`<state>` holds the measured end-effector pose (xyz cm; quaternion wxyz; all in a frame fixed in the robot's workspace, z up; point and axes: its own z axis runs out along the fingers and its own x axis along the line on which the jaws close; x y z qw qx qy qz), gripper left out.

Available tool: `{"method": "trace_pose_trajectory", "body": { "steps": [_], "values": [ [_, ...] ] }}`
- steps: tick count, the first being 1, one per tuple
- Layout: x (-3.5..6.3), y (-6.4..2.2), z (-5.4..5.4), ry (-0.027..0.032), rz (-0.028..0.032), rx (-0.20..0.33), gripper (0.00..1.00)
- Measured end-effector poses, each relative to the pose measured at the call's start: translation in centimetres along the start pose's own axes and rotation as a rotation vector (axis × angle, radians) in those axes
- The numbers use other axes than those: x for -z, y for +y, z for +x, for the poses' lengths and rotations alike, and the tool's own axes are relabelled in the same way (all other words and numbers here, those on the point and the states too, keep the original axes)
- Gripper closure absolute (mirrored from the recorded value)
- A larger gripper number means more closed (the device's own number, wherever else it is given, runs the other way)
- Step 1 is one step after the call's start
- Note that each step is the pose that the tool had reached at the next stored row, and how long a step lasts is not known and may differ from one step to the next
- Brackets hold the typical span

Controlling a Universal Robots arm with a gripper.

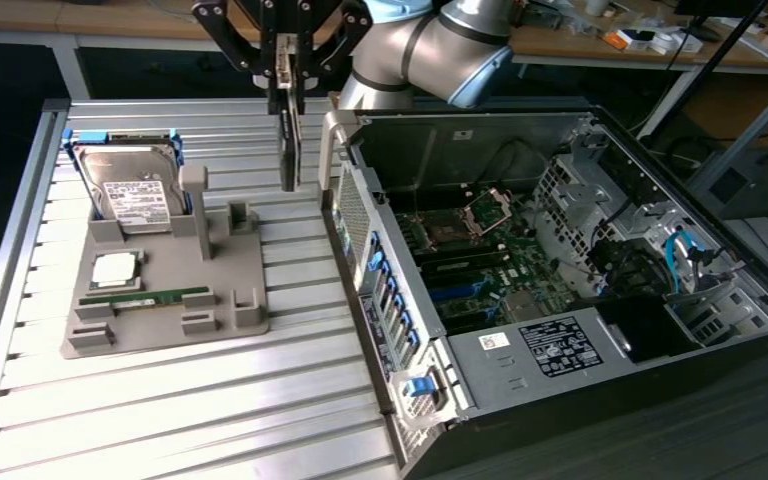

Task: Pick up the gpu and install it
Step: 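Pick up the gpu and move the gpu toward the slot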

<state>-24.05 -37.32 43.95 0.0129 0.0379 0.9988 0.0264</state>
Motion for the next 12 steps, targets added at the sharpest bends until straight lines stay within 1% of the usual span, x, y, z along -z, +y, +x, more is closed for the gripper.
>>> {"method": "trace_pose_trajectory", "body": {
  "steps": [12],
  "values": [
    [-0.03,0.08,-1.03,0.0001,0.0004,0.000,0.73]
  ]
}}
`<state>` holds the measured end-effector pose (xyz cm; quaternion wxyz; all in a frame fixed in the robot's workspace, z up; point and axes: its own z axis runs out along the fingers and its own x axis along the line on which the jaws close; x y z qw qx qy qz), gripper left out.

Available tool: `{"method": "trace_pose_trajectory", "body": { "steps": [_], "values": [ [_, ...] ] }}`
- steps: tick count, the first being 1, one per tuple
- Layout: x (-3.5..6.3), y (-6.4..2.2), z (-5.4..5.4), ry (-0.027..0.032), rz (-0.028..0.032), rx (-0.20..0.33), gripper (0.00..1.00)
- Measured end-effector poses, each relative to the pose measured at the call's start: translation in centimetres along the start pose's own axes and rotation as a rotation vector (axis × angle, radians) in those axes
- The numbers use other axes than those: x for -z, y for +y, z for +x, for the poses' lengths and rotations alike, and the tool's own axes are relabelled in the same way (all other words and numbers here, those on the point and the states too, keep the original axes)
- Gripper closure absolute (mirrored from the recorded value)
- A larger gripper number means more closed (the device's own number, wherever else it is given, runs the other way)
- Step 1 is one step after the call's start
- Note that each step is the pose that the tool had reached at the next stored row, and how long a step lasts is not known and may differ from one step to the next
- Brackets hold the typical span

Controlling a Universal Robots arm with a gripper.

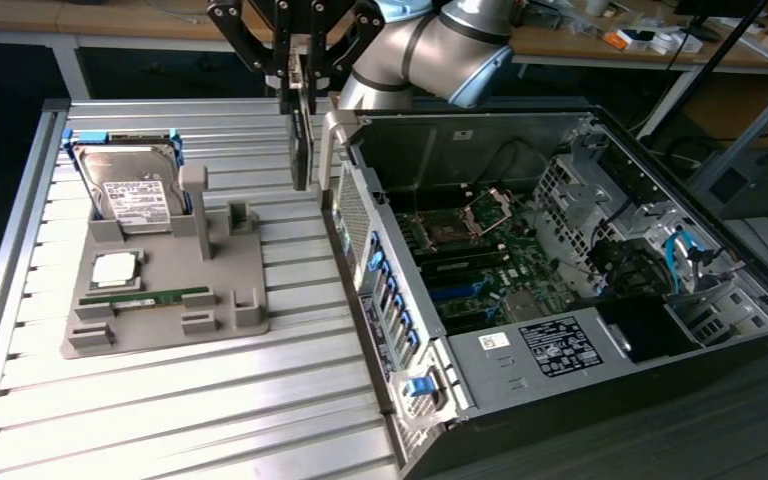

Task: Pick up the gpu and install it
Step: 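Pick up the gpu and move the gpu toward the slot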

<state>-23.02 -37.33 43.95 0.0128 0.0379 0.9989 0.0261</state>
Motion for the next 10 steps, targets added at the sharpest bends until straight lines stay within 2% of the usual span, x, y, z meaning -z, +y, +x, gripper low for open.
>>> {"method": "trace_pose_trajectory", "body": {
  "steps": [2,10],
  "values": [
    [-0.01,0.02,-0.2,0.0000,0.0000,0.000,0.73],
    [-0.11,0.16,-2.2,-0.0002,0.0004,0.000,0.73]
  ]
}}
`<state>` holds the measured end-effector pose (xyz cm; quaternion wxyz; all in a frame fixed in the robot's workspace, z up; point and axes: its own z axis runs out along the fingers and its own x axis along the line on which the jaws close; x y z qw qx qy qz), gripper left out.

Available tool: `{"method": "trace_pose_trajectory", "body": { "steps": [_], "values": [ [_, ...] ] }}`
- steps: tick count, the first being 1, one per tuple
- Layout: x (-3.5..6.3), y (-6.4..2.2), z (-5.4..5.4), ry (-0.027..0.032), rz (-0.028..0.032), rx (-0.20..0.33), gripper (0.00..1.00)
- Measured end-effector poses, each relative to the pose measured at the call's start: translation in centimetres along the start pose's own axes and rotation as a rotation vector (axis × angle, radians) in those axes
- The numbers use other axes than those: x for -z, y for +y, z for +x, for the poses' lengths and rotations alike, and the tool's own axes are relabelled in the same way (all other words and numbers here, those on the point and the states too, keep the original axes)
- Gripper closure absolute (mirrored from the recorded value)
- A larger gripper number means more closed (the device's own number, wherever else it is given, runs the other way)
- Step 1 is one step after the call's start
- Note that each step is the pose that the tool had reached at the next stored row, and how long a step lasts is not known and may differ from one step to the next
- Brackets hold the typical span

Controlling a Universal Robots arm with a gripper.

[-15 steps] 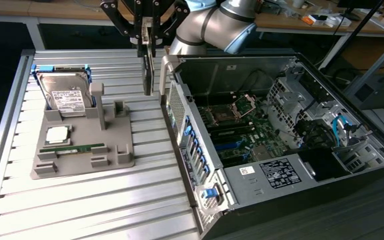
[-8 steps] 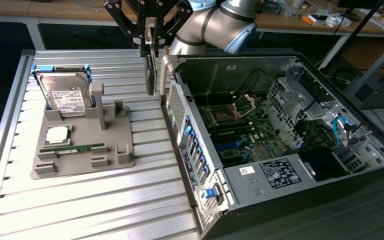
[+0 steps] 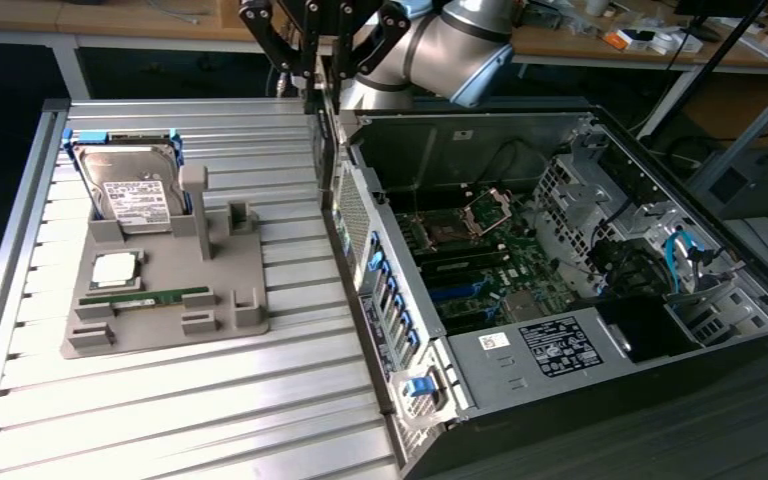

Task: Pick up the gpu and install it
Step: 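Pick up the gpu and move the gpu toward the slot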

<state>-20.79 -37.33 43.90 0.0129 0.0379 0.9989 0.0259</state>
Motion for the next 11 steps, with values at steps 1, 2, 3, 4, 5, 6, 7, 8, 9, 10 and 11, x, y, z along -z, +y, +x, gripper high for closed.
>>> {"method": "trace_pose_trajectory", "body": {
  "steps": [1,2,3,4,5,6,7,8,9,10,11],
  "values": [
    [0.00,0.01,-0.12,0.0000,0.0000,0.000,0.73],
    [-0.01,0.02,-0.18,0.0000,0.0000,0.000,0.73],
    [-0.01,0.02,-0.23,0.0001,0.0001,0.000,0.73],
    [-0.01,0.03,-0.32,0.0001,0.0000,0.000,0.73],
    [-0.01,0.03,-0.37,0.0001,0.0001,0.000,0.73],
    [-0.02,0.04,-0.44,0.0000,0.0001,0.000,0.73],
    [-0.02,0.04,-0.51,0.0000,0.0001,0.000,0.73],
    [-0.02,0.04,-0.54,0.0001,0.0001,0.000,0.73],
    [-0.02,0.05,-0.58,0.0000,0.0000,0.000,0.73],
    [-0.03,0.05,-0.62,0.0000,0.0000,0.000,0.73],
    [-0.02,0.05,-0.66,0.0000,0.0001,0.000,0.73]
  ]
}}
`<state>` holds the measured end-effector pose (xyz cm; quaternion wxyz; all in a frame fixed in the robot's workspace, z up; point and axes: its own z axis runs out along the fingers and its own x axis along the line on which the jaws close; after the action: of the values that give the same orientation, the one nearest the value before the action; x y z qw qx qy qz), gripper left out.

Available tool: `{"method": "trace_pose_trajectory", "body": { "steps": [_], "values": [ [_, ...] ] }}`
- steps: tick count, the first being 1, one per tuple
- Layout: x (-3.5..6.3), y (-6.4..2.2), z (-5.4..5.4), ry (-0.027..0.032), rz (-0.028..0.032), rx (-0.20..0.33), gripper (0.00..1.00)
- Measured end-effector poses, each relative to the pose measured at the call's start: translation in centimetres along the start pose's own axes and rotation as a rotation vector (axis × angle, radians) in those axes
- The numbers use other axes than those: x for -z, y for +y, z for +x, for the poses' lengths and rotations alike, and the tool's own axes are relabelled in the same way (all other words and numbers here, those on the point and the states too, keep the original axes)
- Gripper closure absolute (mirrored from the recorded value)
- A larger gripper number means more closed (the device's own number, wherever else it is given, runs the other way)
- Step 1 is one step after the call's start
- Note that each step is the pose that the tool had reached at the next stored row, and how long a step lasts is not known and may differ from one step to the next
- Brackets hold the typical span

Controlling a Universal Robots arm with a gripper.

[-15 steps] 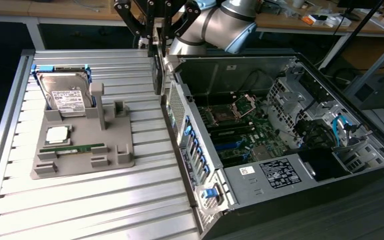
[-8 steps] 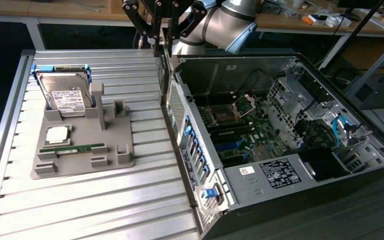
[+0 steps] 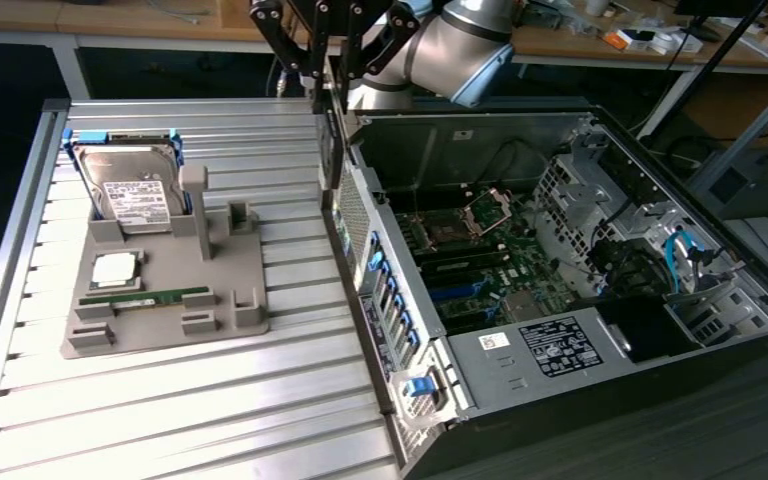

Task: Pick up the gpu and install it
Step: 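Pick up the gpu and move the gpu toward the slot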

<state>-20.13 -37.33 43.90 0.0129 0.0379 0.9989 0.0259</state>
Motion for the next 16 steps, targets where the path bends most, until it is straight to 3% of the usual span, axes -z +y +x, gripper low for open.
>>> {"method": "trace_pose_trajectory", "body": {
  "steps": [16],
  "values": [
    [-0.03,0.07,-0.94,0.0000,0.0000,0.000,0.73]
  ]
}}
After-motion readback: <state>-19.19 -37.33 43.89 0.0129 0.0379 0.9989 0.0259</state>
